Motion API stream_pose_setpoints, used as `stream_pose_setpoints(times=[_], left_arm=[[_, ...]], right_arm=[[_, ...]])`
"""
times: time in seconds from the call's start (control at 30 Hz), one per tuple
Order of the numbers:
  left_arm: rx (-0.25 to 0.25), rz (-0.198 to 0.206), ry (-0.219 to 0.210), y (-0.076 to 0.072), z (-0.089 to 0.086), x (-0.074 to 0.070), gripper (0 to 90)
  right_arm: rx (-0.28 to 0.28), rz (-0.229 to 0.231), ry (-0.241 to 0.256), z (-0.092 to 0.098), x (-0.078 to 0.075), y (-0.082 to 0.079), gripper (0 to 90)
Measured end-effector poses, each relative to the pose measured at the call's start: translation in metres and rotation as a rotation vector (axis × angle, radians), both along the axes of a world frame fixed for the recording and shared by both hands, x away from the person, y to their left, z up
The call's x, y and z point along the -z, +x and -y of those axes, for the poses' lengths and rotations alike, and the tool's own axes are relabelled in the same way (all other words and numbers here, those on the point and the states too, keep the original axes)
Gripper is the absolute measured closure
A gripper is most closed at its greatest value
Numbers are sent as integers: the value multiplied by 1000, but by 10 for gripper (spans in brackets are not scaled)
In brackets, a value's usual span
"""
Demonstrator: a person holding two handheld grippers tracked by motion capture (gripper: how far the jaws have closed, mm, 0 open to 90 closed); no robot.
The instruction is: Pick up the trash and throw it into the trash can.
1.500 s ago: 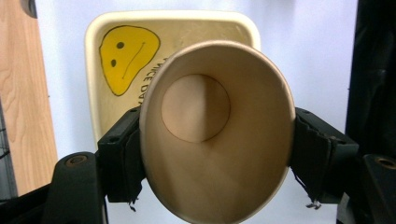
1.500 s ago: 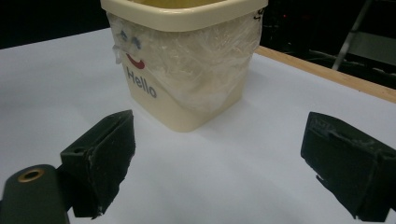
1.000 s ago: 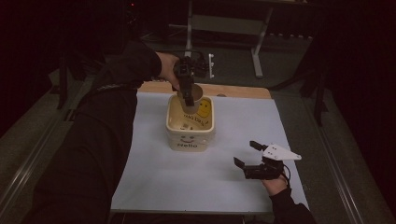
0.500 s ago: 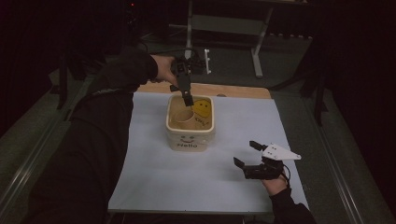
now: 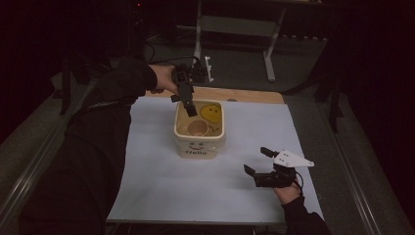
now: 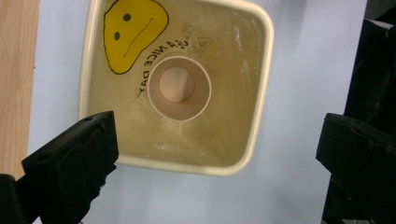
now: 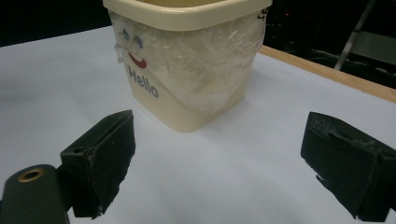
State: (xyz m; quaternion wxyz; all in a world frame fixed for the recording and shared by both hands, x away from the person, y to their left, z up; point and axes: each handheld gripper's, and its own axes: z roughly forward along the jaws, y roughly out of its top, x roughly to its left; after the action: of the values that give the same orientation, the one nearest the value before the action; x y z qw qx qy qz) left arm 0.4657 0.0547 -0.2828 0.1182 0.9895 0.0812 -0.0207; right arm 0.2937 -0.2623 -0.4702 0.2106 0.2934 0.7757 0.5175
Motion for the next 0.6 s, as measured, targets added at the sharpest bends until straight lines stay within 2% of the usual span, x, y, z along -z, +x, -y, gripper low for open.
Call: stream_pose_setpoints(times=[0.23,0.33,0.5,0.6], left_arm=[[-6,6,-27,-7,-13,4,3],[-17,4,-67,-12,-21,6,3],[-14,12,-82,-16,-27,8,3],[-22,0,-101,-20,-34,11,3]], right_arm=[[-4,1,-3,-2,0,1,101],[-5,1,-5,-2,0,1,100],[-6,-1,-5,-2,0,1,100],[-6,1,-4,-3,0,1,101]])
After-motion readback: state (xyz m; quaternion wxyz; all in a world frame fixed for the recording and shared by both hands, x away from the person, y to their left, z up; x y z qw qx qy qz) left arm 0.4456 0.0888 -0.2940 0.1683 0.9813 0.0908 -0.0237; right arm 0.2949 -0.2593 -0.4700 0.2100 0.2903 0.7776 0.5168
